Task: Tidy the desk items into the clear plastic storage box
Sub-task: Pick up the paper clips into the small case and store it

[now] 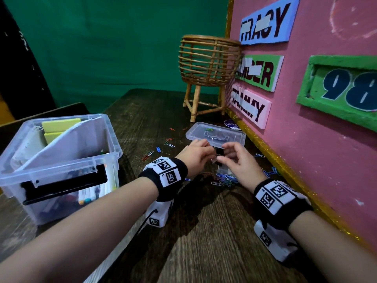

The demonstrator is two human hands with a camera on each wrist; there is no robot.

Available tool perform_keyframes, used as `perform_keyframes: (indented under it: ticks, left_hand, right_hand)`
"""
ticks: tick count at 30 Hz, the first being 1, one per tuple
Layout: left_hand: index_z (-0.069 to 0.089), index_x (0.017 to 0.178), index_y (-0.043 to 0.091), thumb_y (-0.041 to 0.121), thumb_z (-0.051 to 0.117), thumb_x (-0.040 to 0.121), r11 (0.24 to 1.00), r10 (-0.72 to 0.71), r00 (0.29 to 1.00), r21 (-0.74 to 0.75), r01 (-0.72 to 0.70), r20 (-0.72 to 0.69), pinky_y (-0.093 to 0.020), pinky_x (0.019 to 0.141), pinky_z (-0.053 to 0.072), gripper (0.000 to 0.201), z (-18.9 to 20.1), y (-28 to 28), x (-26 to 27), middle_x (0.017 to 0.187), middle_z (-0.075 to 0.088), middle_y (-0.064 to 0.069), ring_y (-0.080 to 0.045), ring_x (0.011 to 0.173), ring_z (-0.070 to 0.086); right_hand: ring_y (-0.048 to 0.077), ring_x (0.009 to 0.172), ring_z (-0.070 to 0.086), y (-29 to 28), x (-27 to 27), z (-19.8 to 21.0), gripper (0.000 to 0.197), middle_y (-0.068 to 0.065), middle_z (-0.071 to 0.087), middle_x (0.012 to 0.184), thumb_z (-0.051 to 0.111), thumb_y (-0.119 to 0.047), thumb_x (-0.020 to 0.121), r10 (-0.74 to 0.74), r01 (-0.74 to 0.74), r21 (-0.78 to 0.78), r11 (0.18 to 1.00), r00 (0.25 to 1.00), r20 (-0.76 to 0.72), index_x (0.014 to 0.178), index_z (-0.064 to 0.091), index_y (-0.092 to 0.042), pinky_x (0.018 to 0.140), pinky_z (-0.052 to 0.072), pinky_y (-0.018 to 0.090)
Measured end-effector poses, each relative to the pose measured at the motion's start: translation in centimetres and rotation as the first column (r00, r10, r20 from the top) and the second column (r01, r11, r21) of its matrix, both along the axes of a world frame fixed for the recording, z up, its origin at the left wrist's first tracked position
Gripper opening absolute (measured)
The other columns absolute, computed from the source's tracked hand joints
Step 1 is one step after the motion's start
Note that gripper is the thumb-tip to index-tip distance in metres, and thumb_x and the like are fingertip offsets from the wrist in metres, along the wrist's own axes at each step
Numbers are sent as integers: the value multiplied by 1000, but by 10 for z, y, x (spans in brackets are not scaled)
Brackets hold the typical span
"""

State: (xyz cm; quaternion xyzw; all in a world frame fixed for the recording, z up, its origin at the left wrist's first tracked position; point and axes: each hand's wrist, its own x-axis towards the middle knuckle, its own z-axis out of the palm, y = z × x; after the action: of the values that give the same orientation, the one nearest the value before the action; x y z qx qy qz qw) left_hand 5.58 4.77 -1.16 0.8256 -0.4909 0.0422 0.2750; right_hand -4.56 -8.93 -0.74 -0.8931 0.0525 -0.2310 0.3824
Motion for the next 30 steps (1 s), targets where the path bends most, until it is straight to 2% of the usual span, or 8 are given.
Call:
perform_keyframes:
  ticks: [4,7,13,19,22,24,27,30]
  left_hand:
    - [65,97,6,28,43,87,1000,-17,1000,-5,17,15,-45,92,42,33,-1,2,2,102,56,-12,-28,104,46]
    - [65,99,5,16,50,92,1000,-9,999,-17,10,39,-47,93,41,20,-3,0,3,104,56,-13,-28,105,46]
    - [63,108,5,18,48,94,997,38,996,58,-42,75,-44,95,40,24,0,-2,0,111,55,-13,-28,111,45]
    - [63,110,11,7,49,89,996,87,996,27,-87,18,-37,99,40,26,5,-1,-2,117,54,-10,-25,116,46]
    - [58,112,13,-1,45,87,979,168,980,-101,-179,-110,-38,94,47,31,7,1,0,112,60,-11,-26,107,56]
    - [52,115,13,2,46,89,957,220,960,-150,-247,-172,-38,89,49,29,7,1,-1,103,65,-11,-27,98,61]
    - [53,119,11,5,51,90,954,238,950,-134,-268,-203,-33,92,48,29,7,-1,-1,111,66,-11,-27,104,61]
    - [62,113,8,4,54,89,971,196,963,-100,-217,-187,-25,91,44,26,6,-1,-1,113,67,-11,-23,107,61]
  right_hand:
    - [14,111,57,-1,0,-3,39,3,61,122,53,-11,91,133,-134,-3,991,985,-105,128,51,-24,100,45,29]
    - [13,107,60,0,-1,-1,42,6,64,117,53,-2,90,121,-119,32,992,989,-87,126,54,-21,95,47,23]
    - [19,98,62,1,1,-2,29,5,66,106,63,-7,84,59,-54,64,996,996,-64,107,58,-23,92,49,29]
    - [11,75,53,-3,2,-3,16,-1,58,88,67,-21,83,-164,161,-72,984,985,-47,93,54,-20,65,40,16]
    - [19,87,62,-7,5,-6,13,5,63,97,66,-21,84,-184,186,31,982,981,-58,88,53,-20,81,52,32]
    - [22,88,67,-5,6,-6,16,9,66,99,65,-17,85,-134,141,95,985,988,-80,80,51,-25,86,55,41]
    - [24,82,68,1,5,-5,15,17,67,101,59,-8,88,-28,61,185,981,984,-179,83,50,-19,80,57,36]
    - [34,96,66,5,4,-7,23,20,64,105,54,-1,90,90,-21,225,974,950,-301,80,49,-22,87,54,40]
